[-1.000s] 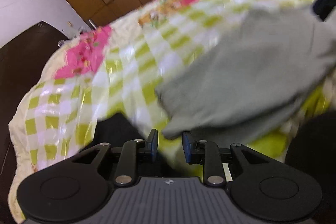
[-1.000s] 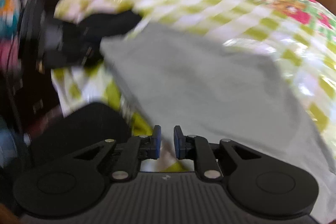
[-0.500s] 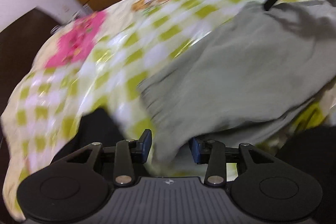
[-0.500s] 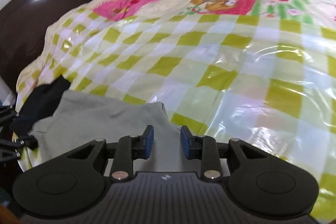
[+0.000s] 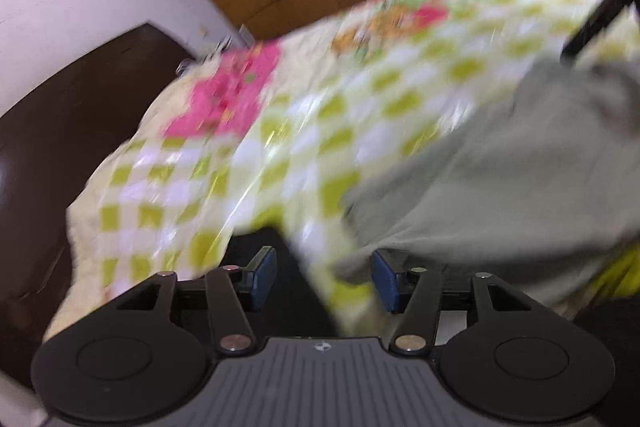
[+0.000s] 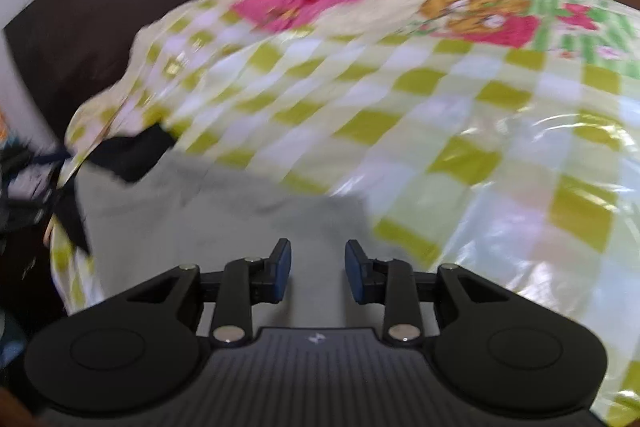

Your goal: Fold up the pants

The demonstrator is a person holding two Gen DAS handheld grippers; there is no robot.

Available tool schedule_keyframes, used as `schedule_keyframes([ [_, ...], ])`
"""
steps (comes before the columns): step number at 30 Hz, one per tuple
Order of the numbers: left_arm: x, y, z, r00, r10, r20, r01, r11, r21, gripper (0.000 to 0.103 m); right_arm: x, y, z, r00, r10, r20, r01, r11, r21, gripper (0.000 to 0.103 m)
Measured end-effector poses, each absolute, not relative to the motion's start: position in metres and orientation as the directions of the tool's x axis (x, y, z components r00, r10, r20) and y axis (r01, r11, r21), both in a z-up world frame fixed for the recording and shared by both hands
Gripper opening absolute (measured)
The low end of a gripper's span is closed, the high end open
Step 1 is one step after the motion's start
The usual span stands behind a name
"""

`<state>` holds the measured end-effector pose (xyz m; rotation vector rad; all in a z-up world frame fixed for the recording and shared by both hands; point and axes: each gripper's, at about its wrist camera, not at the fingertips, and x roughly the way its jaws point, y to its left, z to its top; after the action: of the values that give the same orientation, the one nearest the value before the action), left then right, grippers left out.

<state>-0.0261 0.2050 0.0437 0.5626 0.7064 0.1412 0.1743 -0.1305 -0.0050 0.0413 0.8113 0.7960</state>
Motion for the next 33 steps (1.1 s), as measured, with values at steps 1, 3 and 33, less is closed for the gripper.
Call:
schedule_keyframes([
  [1, -0.029, 0.21, 0.037, 0.736, 0.34, -0.586, 0.047, 0.837, 0.545, 0.065, 0.179, -0.132, -0.005, 0.43, 0.643, -0.634, -0.614, 0.723, 0.316, 0.033],
  [3, -0.035, 0.219, 0.03, 0.701, 0.388, -0.598, 0.008, 0.834, 0.551, 0.065, 0.186, -0.13, -0.008, 0.426, 0.632, -0.647, -0.611, 0.729, 0.309, 0.033],
  [33, 0.062, 0.081, -0.003, 0.768, -0.186, -0.613, 0.261, 0.965, 0.034, 0.067, 0.16, -0.107, -0.007, 0.298, 0.646, -0.703, -0.762, 0.605, 0.232, 0.036],
])
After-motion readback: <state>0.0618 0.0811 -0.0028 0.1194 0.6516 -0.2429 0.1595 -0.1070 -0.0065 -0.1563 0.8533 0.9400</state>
